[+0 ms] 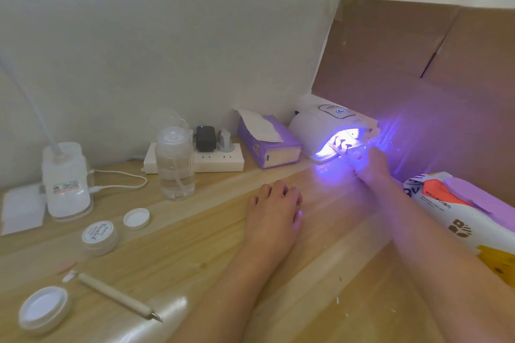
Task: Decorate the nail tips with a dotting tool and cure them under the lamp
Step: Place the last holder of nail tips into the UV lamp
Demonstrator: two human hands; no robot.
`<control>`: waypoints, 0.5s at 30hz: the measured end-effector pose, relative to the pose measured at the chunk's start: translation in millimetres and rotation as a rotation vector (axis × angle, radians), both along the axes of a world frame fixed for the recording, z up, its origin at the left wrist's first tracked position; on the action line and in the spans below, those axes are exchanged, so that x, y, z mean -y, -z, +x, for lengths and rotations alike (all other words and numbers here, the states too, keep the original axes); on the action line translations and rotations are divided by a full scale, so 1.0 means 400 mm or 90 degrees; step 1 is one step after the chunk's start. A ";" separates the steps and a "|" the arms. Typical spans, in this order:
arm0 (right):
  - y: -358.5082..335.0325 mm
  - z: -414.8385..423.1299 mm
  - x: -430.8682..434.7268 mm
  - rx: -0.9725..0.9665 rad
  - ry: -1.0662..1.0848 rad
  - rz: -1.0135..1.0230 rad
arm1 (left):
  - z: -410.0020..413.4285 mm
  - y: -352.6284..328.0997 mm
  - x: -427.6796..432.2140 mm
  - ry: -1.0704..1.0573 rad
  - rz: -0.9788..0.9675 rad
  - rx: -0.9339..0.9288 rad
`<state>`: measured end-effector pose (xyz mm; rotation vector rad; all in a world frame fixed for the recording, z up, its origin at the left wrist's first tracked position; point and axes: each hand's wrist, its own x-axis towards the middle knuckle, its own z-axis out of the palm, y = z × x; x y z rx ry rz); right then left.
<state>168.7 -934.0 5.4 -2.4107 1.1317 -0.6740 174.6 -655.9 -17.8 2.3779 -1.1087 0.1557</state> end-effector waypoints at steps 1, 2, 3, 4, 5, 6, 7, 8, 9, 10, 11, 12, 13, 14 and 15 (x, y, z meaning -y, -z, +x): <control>-0.005 0.022 0.006 0.014 0.008 0.024 | 0.000 0.001 0.000 -0.001 -0.001 0.000; -0.007 0.044 0.014 0.016 0.013 0.049 | 0.000 0.001 0.001 -0.001 -0.004 0.000; -0.010 0.066 0.019 0.010 0.020 0.068 | 0.001 0.001 0.002 -0.001 -0.008 0.002; -0.009 0.084 0.027 -0.008 0.028 0.077 | 0.001 0.001 0.003 -0.002 -0.011 0.005; -0.009 0.099 0.030 -0.018 0.036 0.076 | 0.001 0.001 0.003 -0.003 -0.014 0.008; -0.007 0.112 0.035 -0.010 0.043 0.071 | 0.001 0.002 0.004 -0.004 -0.018 0.011; -0.003 0.122 0.038 0.005 0.049 0.071 | 0.000 0.003 0.004 -0.002 -0.020 0.011; 0.001 0.129 0.043 0.022 0.052 0.072 | 0.000 0.003 0.004 0.000 -0.023 0.010; 0.002 0.134 0.047 0.037 0.054 0.079 | 0.002 0.004 0.003 0.003 -0.025 0.009; 0.007 0.134 0.053 0.059 0.053 0.096 | 0.002 0.004 0.003 0.004 -0.025 0.009; 0.010 0.132 0.056 0.088 0.051 0.118 | 0.003 0.004 0.004 0.004 -0.024 0.010; 0.015 0.128 0.056 0.129 0.048 0.129 | 0.005 0.004 0.005 0.005 -0.023 0.011; 0.018 0.121 0.048 0.184 0.051 0.119 | 0.006 0.004 0.006 0.004 -0.024 0.012; 0.020 0.112 0.039 0.248 0.056 0.083 | 0.006 0.004 0.006 0.004 -0.026 0.013; 0.020 0.100 0.027 0.308 0.063 0.032 | 0.006 0.005 0.007 0.004 -0.028 0.013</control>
